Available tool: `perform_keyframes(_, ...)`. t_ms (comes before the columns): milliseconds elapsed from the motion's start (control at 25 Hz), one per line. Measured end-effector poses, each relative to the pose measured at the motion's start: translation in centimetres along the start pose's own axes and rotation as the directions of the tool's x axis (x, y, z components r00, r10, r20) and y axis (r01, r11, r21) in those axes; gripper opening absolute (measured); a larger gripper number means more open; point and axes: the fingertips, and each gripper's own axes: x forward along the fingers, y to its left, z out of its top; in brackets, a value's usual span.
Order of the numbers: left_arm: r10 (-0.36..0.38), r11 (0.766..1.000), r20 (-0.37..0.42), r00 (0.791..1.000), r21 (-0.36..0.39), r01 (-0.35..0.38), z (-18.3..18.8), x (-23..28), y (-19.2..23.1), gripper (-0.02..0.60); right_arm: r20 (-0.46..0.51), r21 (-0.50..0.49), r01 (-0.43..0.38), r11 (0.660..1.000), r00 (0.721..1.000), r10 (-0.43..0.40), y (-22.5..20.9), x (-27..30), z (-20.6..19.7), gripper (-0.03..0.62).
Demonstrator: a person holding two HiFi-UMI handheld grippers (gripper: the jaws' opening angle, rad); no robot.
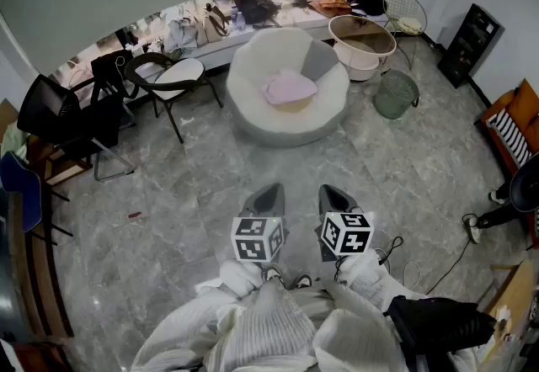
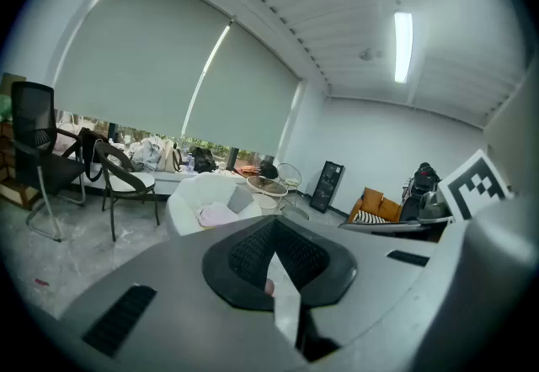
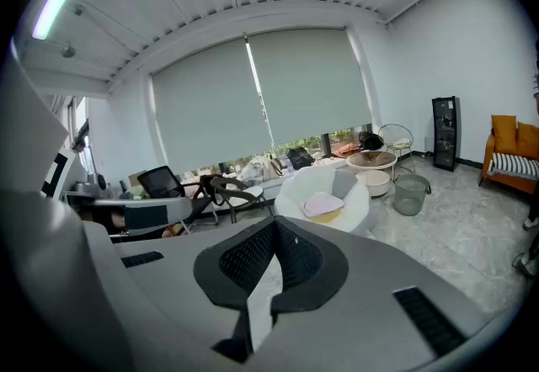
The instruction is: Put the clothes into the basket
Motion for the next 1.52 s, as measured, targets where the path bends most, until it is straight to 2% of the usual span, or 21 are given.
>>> perform_keyframes(400,-0.013,1.0,0.0,1.0,-0.004,0.013,0.2,0.6,1.7,-0.002,-0.001,0.005,0.013,1.0,1.0,-0.013,0.7,1.5,0.0,0.023)
perform_keyframes(520,-0.022,1.0,0.0,1.0,-0.006,0.022,0.7,0.9,2.1,-0.002,0.006,0.035,0.012,0.999,1.0,-0.013,0.9,1.9,0.4,0.023)
perform_keyframes(760,-0.038,0.999,-0.017,0.999,-0.015,0.037,0.4,1.5,3.7,-0.002,-0.015,0.043,0.06,0.997,0.998,-0.059,1.1,2.9,-0.3,0.025)
perform_keyframes(1160,-0.074,0.997,-0.053,0.996,-0.006,0.074,0.3,5.0,4.1,-0.002,-0.018,0.086,0.114,0.99,0.993,-0.113,-1.4,4.4,0.0,0.025)
perform_keyframes(1520,-0.076,0.997,-0.062,0.995,0.015,0.077,2.4,11.5,2.5,-0.002,-0.014,0.111,0.127,0.986,0.992,-0.127,-6.9,7.7,2.7,0.025)
